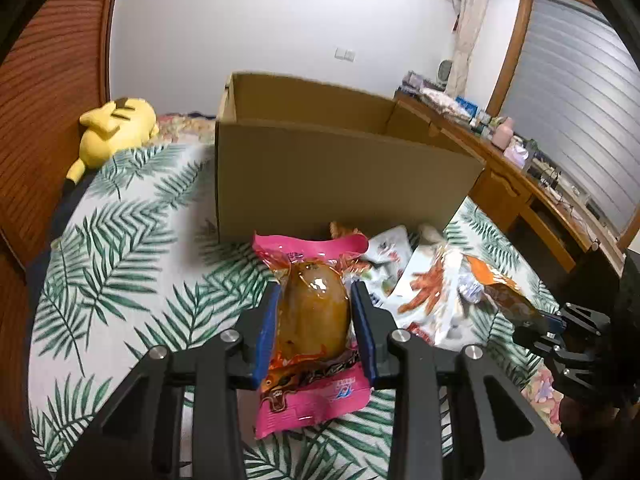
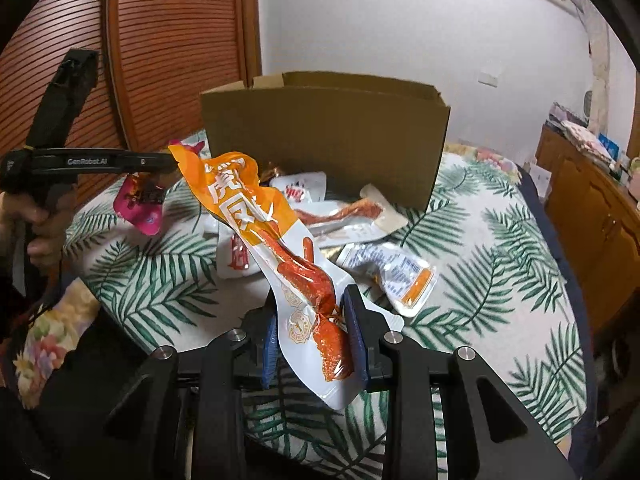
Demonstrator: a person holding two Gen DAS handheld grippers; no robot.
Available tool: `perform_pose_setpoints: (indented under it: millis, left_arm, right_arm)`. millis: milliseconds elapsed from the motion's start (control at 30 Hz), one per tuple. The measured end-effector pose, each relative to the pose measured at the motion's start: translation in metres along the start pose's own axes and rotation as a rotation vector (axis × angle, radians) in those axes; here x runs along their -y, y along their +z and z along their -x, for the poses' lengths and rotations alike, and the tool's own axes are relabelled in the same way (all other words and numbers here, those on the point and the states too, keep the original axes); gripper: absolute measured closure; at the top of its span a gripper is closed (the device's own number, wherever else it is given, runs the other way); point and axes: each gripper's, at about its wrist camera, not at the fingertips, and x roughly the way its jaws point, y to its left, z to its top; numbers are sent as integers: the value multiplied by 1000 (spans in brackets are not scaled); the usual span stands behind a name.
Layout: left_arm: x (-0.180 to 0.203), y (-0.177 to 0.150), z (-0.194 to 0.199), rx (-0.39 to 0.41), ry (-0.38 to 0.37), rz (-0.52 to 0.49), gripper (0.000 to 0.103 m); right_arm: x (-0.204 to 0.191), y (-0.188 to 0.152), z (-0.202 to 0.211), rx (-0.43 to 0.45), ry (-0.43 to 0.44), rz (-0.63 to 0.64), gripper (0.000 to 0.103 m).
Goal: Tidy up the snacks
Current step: 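Lift both packets over the box and open both tools to drop them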
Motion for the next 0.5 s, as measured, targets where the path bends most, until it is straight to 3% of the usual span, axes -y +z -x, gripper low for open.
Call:
perform_pose_setpoints:
  millis: [500]
  left_arm:
    - [19,52,15,132,-36,-37,70]
  right_arm:
    - [15,52,11,94,-35,47,74]
